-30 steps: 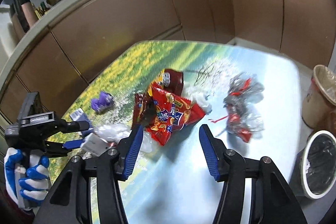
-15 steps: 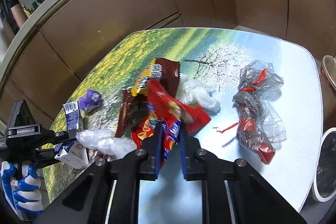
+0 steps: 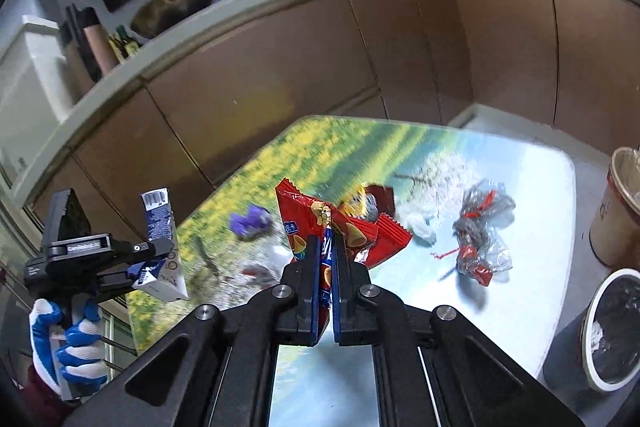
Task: Collect trash
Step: 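Grasp the milk carton with the left gripper while the right gripper grasps the red snack wrapper, then carry carton and wrapper to the bin and release both inside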
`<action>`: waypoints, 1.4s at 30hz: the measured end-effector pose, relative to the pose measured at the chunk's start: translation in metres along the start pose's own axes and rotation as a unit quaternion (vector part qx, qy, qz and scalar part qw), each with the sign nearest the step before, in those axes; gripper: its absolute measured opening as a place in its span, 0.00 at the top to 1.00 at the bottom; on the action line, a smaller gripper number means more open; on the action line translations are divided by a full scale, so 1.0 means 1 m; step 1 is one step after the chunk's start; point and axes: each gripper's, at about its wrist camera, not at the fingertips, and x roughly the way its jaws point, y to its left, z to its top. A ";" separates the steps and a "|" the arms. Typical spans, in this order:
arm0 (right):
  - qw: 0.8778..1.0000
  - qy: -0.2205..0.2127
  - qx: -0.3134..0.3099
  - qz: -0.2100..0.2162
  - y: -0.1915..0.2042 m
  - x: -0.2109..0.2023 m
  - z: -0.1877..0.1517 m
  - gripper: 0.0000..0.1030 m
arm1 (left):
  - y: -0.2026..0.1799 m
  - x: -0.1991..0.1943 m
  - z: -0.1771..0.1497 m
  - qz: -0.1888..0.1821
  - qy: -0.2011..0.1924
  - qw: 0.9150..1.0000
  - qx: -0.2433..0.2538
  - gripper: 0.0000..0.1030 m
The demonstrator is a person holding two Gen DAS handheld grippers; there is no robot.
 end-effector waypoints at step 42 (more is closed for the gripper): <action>0.915 0.014 0.219 -0.340 -0.417 -0.124 -0.111 0.87 | -0.413 0.429 -0.313 -0.064 0.321 0.860 0.390 0.63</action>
